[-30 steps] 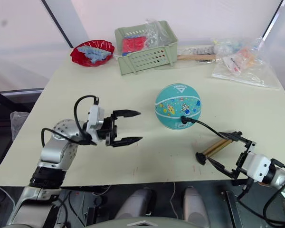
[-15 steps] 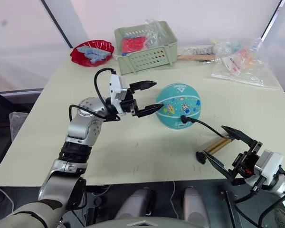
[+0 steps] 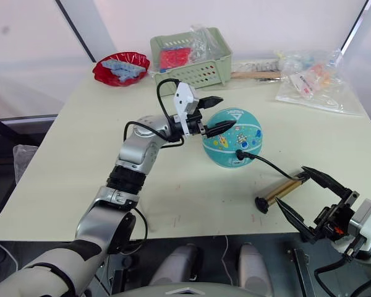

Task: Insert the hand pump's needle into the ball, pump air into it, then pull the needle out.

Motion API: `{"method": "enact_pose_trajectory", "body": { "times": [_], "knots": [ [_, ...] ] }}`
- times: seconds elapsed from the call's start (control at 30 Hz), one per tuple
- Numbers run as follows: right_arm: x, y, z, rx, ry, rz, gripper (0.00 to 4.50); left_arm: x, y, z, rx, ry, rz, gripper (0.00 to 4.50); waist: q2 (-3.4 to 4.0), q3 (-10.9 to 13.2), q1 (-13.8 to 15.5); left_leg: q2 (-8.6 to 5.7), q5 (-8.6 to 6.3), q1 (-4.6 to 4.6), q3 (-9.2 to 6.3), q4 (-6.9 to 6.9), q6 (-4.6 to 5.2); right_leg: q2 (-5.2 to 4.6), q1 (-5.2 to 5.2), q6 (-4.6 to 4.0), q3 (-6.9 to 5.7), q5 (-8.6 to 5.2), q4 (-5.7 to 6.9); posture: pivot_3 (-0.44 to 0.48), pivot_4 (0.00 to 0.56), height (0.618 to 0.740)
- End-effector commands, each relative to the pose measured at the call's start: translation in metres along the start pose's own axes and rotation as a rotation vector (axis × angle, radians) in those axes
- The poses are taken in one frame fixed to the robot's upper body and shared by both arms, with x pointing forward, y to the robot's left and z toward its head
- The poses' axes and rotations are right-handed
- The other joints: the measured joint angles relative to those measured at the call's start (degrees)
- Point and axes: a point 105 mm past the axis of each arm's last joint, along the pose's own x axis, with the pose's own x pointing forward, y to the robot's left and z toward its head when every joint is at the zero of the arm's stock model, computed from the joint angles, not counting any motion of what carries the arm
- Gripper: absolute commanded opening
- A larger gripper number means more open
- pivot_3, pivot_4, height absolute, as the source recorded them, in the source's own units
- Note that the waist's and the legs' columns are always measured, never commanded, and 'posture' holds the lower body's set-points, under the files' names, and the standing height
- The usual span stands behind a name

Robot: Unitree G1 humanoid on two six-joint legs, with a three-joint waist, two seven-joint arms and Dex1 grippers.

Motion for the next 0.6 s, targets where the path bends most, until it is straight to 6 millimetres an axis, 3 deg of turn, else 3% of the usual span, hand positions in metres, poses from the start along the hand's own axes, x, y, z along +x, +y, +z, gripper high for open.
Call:
{"method": "enact_pose_trajectory", "body": {
  "times": [0.03,0.3,0.4,0.6],
  "knots": [
    [0.001,0.002,0.009,-0.024,-0.022,0.008,4.47,0.012,0.002,0.014,0.035,-0.032,0.014,4.50,-0.01,0.01,0.06,0.00,0.00,0.00,-0.01,0.00,0.00,0.00,0.00,0.00,-0.01,0.00,0.00,0.000,0.150,0.737],
    [0.017,0.002,0.002,-0.006,0.022,0.005,4.47,0.028,0.000,-0.022,0.027,0.115,0.048,4.50,-0.01,0.00,0.14,-0.01,0.00,0.01,0.01,0.00,0.00,0.00,0.00,0.01,-0.01,0.00,0.00,0.000,0.150,0.737],
    [0.028,-0.002,0.000,0.007,0.049,-0.001,4.47,0.027,-0.002,-0.032,0.012,0.144,0.055,4.50,-0.02,-0.01,0.43,-0.01,0.00,0.01,0.00,0.05,0.00,0.00,0.03,0.07,-0.01,0.04,0.01,0.000,0.150,0.737],
    [0.065,-0.008,-0.010,-0.124,0.159,-0.010,4.47,0.026,-0.004,-0.047,0.002,0.178,0.070,4.50,-0.02,-0.06,0.83,-0.01,0.03,0.04,0.02,0.14,0.00,0.00,0.07,0.17,0.00,0.12,0.01,0.000,0.150,0.737]
  ]
}}
